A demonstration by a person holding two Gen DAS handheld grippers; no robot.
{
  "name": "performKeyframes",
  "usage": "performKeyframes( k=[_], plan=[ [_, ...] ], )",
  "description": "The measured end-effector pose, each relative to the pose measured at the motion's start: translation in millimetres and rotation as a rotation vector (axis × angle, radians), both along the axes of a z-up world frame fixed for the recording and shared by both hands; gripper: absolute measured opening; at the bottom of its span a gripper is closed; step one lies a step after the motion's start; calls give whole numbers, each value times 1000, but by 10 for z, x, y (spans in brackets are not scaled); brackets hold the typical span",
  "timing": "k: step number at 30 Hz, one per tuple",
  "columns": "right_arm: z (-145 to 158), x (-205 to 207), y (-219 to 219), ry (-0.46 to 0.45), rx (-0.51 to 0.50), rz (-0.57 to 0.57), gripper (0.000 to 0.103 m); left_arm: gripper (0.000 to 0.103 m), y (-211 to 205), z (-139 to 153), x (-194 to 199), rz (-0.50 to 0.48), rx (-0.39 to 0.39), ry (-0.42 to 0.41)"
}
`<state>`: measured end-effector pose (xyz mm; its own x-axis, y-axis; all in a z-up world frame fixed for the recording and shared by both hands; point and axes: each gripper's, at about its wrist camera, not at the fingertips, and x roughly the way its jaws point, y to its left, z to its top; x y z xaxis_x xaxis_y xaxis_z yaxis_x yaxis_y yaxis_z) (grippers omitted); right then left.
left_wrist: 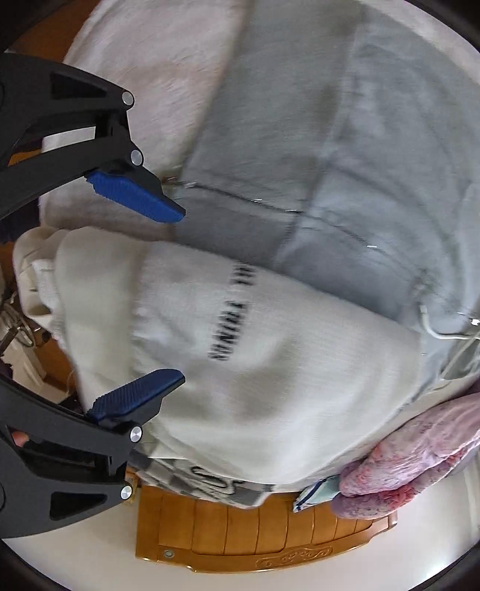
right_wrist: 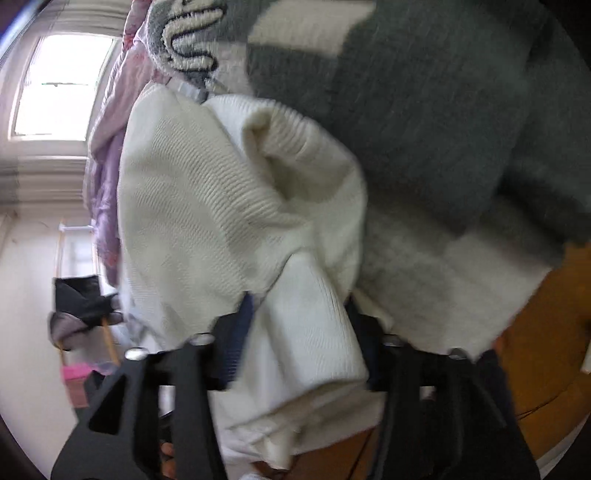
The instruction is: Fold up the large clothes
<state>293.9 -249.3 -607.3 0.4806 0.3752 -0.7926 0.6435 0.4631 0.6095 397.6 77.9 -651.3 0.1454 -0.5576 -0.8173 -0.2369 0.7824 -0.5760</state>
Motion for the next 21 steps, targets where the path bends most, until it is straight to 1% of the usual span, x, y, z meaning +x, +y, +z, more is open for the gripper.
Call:
performKeyframes(
  k=[2,3,5,6,7,9,10,11,12,13,14,16,18,21],
  plan=[
    [64,-24,-94,-4,-13,17,58,82,-32,-62,-156,-7,-6,23],
    [41,-35,-104,-2,-14,31,63,82,-48,-112,-238,-10,-16,39],
    [-7,-87,-190,17,-13,61,66,82,-97,-190,-325,-9,-44,63],
    [-59,-129,-229,35,-7,58,67,82,-128,-219,-334,-8,-49,74],
    [-109,-176,-242,40,20,43,67,82,-153,-278,-373,-7,-57,84],
    [-268,-283,-253,18,132,7,69,82,-193,-338,-390,6,-58,76],
    [-355,-319,-245,13,186,-4,69,78,-204,-334,-384,3,-55,66],
    [-463,-341,-218,8,248,-11,71,68,-220,-319,-379,-9,-65,49],
    [-545,-360,-196,17,287,-23,72,65,-236,-307,-367,-23,-54,58],
    [-602,-389,-182,12,321,-54,72,53,-287,-289,-312,-25,-65,68],
    [-622,-396,-172,-1,343,-74,76,39,-274,-247,-292,-20,-94,80],
    [-680,-429,-142,-23,415,-119,78,30,-237,-144,-245,10,-169,96],
    [-740,-472,-98,-28,469,-165,78,29,-203,6,-206,23,-233,90],
    [-816,-537,3,-44,559,-246,83,29,-219,163,-149,30,-292,77]
  ],
)
